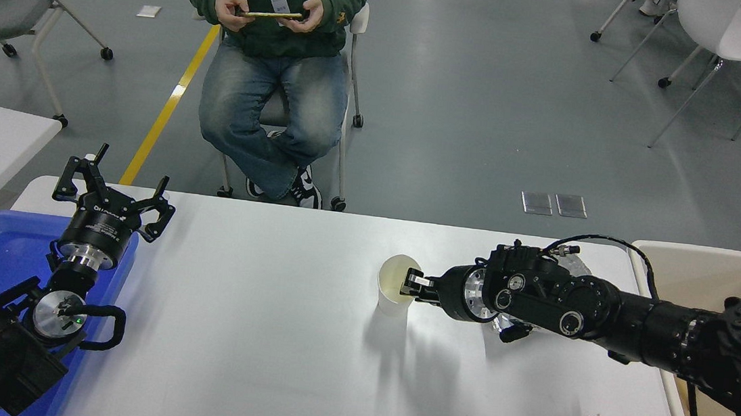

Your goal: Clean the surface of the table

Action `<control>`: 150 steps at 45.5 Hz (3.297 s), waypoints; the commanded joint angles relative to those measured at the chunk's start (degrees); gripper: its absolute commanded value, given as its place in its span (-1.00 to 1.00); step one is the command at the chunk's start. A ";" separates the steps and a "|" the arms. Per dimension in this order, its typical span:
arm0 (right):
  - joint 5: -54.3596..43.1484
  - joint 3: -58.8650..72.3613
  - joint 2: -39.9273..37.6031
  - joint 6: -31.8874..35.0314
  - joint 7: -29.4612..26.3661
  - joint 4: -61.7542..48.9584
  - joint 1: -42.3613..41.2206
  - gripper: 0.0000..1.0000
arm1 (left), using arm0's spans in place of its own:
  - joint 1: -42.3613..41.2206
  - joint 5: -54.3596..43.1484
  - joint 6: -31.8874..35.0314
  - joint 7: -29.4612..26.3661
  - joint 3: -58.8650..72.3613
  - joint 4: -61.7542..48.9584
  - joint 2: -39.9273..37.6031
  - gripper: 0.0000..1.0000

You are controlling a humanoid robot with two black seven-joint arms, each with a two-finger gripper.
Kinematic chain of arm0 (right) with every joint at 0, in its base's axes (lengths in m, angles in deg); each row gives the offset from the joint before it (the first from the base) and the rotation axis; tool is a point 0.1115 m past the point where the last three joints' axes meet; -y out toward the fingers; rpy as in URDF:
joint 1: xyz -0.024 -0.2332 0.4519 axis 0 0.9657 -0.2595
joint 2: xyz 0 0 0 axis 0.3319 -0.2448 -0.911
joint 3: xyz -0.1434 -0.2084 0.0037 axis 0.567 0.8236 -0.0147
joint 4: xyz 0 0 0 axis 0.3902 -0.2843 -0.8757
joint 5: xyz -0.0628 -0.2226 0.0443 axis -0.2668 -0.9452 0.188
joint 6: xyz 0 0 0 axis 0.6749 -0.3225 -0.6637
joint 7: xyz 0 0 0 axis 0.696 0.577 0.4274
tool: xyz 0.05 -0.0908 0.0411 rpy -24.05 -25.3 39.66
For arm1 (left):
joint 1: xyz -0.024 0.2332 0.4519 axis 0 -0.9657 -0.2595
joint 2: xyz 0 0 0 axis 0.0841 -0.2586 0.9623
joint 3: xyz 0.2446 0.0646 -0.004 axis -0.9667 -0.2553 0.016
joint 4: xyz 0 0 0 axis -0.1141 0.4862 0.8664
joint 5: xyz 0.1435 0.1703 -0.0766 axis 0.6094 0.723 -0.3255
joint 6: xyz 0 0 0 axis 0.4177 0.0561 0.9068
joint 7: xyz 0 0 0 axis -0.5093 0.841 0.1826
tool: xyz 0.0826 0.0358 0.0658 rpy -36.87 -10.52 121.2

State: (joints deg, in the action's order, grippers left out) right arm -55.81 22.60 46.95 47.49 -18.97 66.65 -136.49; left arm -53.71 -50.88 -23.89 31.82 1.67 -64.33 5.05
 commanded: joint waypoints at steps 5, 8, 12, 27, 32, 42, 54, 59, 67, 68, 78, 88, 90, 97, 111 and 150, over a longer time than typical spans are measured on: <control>0.61 -0.86 -0.57 0.93 0.26 0.30 -1.18 -1.00 | 0.00 0.00 -0.03 0.00 0.00 0.00 0.00 1.00; 0.87 -0.95 -0.75 0.93 0.43 0.57 -1.18 -1.00 | 0.00 0.00 0.05 0.00 0.00 0.00 0.00 1.00; 0.87 -1.12 -1.37 0.93 0.61 0.74 -1.18 -1.00 | 0.00 0.00 0.05 0.00 0.00 0.00 0.00 1.00; 0.96 -2.52 -7.43 1.99 2.36 4.26 -2.06 -1.00 | 0.00 0.00 -0.04 0.00 0.00 0.00 0.00 1.00; 0.96 -3.40 -11.55 2.16 3.86 7.24 -2.59 -1.00 | 0.00 0.00 0.05 0.00 0.00 0.00 0.00 1.00; 0.87 -5.78 -21.22 2.52 4.12 15.41 -6.19 -1.00 | 0.00 0.00 -0.04 0.00 0.00 0.00 0.00 1.00; 0.96 -6.31 -33.00 5.68 4.12 22.45 -11.90 -1.00 | 0.00 0.00 -0.04 0.00 0.00 0.00 0.00 1.00; 0.96 -6.39 -36.78 7.17 4.12 23.94 -14.19 -1.00 | 0.00 0.00 -0.04 0.00 0.00 0.00 0.00 1.00; 0.96 -6.48 -41.18 10.16 4.12 24.65 -17.53 -1.00 | 0.00 0.00 0.05 0.00 0.00 0.00 0.00 1.00; 0.96 -6.48 -41.70 10.51 4.12 24.74 -17.88 -1.00 | 0.00 0.00 -0.03 0.00 0.00 0.00 0.00 1.00; 0.96 -6.57 -45.40 13.85 4.12 24.83 -20.17 -1.00 | 0.00 0.00 0.05 0.00 0.00 0.00 0.00 1.00; 0.96 -6.66 -48.39 16.67 4.12 24.83 -22.19 -1.00 | 0.00 0.00 -0.04 0.00 0.00 0.00 0.00 1.00; 0.96 -6.66 -48.65 16.84 4.12 24.83 -22.54 -1.00 | 0.00 0.00 -0.04 0.00 0.00 0.00 0.00 1.00; 0.96 -6.75 -49.00 17.02 4.12 24.83 -22.98 -1.00 | 0.00 0.00 -0.04 0.00 0.00 0.00 0.00 1.00; 0.87 -6.13 -48.65 16.58 4.12 23.25 -21.84 -1.00 | 0.00 0.00 -0.04 0.00 0.00 0.00 0.00 1.00; 3.60 -6.75 -38.38 1.38 4.12 -14.80 -1.81 -1.00 | 0.00 0.00 0.05 0.00 0.00 0.00 0.00 1.00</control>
State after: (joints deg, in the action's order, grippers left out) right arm -53.94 15.91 3.17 54.42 -14.86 64.04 -145.61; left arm -53.70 -50.88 -23.89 31.82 1.68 -64.33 5.05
